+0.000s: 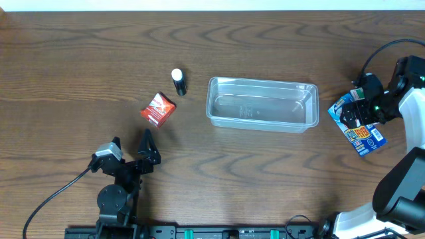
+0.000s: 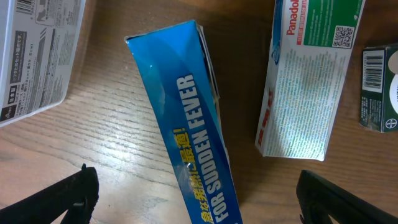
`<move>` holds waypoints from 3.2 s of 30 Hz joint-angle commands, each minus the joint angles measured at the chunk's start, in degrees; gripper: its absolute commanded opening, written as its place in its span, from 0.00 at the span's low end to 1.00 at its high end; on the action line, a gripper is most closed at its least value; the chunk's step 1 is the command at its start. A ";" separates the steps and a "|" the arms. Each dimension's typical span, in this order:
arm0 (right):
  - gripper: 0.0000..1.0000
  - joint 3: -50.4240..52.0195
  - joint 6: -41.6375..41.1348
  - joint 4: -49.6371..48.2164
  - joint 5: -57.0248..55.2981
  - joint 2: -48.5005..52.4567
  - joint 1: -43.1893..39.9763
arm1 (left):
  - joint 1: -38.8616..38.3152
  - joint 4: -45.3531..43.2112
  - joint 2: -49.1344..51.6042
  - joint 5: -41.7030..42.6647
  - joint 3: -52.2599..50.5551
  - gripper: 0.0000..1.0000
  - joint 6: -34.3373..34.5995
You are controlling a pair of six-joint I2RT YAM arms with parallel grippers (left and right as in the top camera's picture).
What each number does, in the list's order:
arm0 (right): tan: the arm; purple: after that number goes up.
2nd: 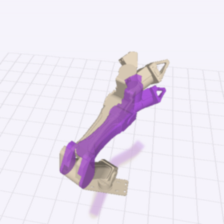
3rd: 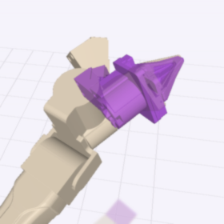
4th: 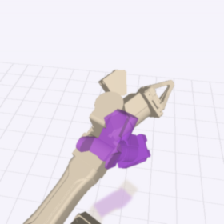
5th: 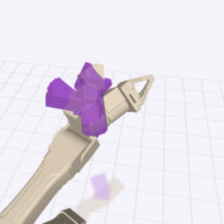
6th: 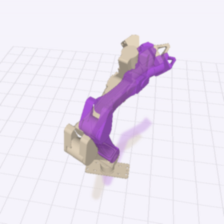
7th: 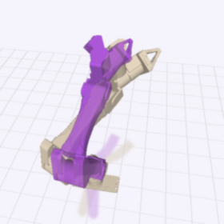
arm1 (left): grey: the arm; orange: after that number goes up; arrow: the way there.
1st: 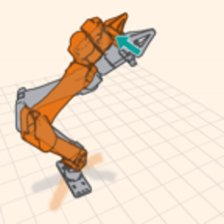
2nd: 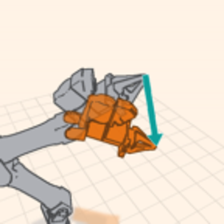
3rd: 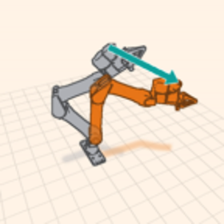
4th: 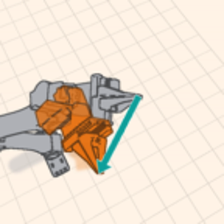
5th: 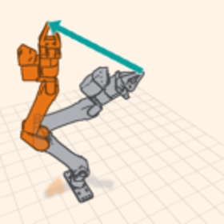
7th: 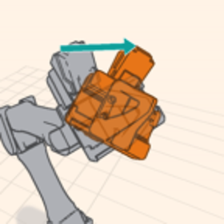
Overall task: Pack container
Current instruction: 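Close the right gripper on the Kool Fever box's end, then lift the Kool Fever box and carry it over the container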
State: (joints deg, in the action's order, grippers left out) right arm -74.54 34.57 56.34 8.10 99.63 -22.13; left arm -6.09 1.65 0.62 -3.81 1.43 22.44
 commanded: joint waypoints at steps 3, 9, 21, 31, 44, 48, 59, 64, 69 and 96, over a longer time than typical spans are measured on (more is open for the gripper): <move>0.81 0.11 -1.29 0.68 -2.60 0.13 0.28 | 0.28 2.05 -0.39 -1.55 -1.20 0.98 -0.92; 0.43 0.11 -1.27 1.09 -2.75 0.13 -0.46 | 0.28 2.05 -0.39 -1.55 -1.20 0.98 -0.92; 0.30 0.11 -1.31 0.70 -2.71 0.13 -0.46 | 0.28 2.05 -0.39 -1.55 -1.20 0.98 -0.92; 0.23 0.52 -1.29 0.20 -1.25 0.13 -0.46 | 0.28 2.05 -0.39 -1.55 -1.20 0.98 -0.92; 0.11 -2.82 -1.75 2.58 -2.36 -0.20 -0.28 | 0.28 2.05 -0.39 -1.55 -1.20 0.98 -0.92; 0.11 -8.24 -4.90 5.95 -4.96 -1.09 -0.28 | 0.28 2.05 -0.39 -1.55 -1.20 0.98 -0.92; 0.08 -25.90 -9.92 13.81 -4.66 -1.66 2.03 | 0.28 2.05 -0.39 -1.55 -1.20 0.98 -0.92; 0.04 -31.17 -9.62 15.06 -4.68 -1.66 7.96 | 0.28 2.05 -0.39 -1.55 -1.20 0.98 -0.92; 0.04 -33.92 -5.64 15.04 -5.35 -1.66 16.68 | 0.28 2.05 -0.39 -1.55 -1.20 0.98 -0.92; 0.04 -31.15 0.33 12.02 -18.60 -1.44 45.42 | 0.28 2.05 -0.39 -1.55 -1.20 0.98 -0.92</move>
State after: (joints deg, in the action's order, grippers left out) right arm -106.74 34.13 68.84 -9.32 99.57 23.22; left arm -6.09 1.65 0.62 -3.81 1.43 22.44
